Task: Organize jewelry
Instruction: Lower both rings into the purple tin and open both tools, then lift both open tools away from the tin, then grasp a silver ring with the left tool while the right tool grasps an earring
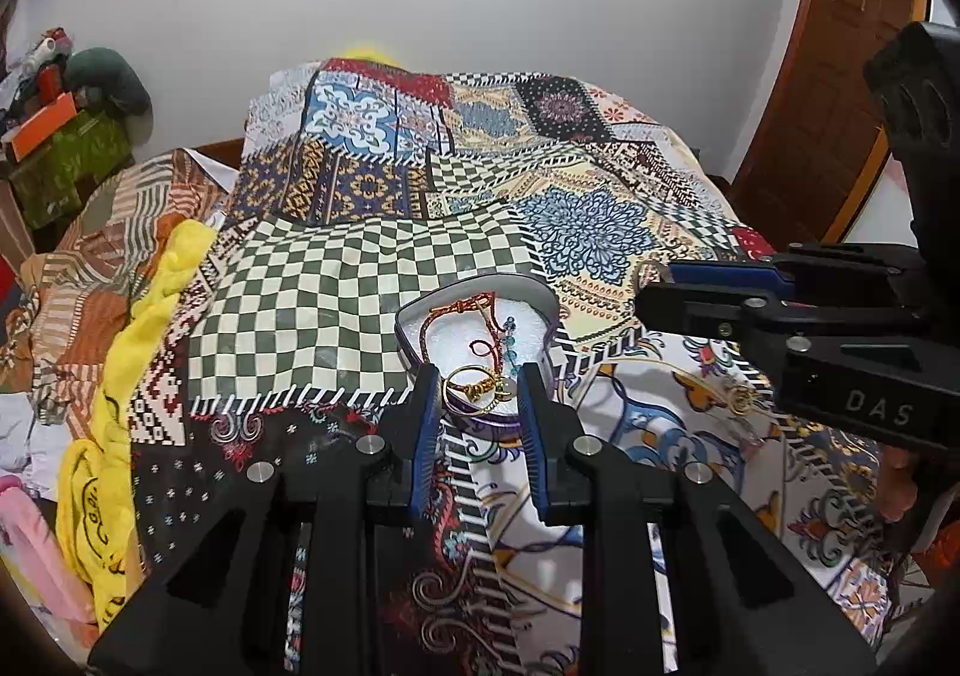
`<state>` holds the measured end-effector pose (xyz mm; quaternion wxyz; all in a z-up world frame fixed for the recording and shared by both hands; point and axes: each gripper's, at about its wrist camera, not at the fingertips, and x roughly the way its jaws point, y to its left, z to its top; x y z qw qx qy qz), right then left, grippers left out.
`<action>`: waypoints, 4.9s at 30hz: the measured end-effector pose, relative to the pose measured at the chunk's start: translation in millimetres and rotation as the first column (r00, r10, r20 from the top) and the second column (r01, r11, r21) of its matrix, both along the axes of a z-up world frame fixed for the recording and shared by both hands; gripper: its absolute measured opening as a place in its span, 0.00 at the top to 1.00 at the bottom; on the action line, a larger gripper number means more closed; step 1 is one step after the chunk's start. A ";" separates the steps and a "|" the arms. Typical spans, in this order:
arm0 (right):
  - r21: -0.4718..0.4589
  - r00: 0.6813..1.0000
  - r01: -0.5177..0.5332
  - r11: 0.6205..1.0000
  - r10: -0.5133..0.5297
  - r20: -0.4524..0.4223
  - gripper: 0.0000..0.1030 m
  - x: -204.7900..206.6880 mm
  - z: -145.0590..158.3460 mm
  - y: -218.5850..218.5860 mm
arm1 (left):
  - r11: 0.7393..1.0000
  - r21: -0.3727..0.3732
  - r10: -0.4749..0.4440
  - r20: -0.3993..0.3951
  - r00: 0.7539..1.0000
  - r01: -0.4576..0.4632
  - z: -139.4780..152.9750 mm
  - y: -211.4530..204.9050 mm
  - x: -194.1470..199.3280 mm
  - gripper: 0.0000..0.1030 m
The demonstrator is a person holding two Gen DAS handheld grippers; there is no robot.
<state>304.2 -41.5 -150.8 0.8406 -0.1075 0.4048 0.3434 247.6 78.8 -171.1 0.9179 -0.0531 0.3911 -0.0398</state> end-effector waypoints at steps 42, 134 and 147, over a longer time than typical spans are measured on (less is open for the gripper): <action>-0.091 0.989 -0.054 0.994 0.041 -0.142 0.81 57.8 -43.5 40.0 | 1.000 0.020 0.000 -0.054 0.999 0.001 -22.1 17.8 48.5 0.64; -0.032 0.989 0.134 0.990 -0.136 -0.056 0.91 -9.3 -10.0 -131.4 | 0.965 0.036 -0.249 -0.167 0.954 0.258 -31.2 -148.9 8.2 0.63; -0.007 0.990 0.134 0.991 -0.134 -0.044 0.91 -15.5 -0.1 -128.7 | 0.969 0.041 -0.236 -0.138 0.962 0.244 -27.7 -143.8 1.1 0.81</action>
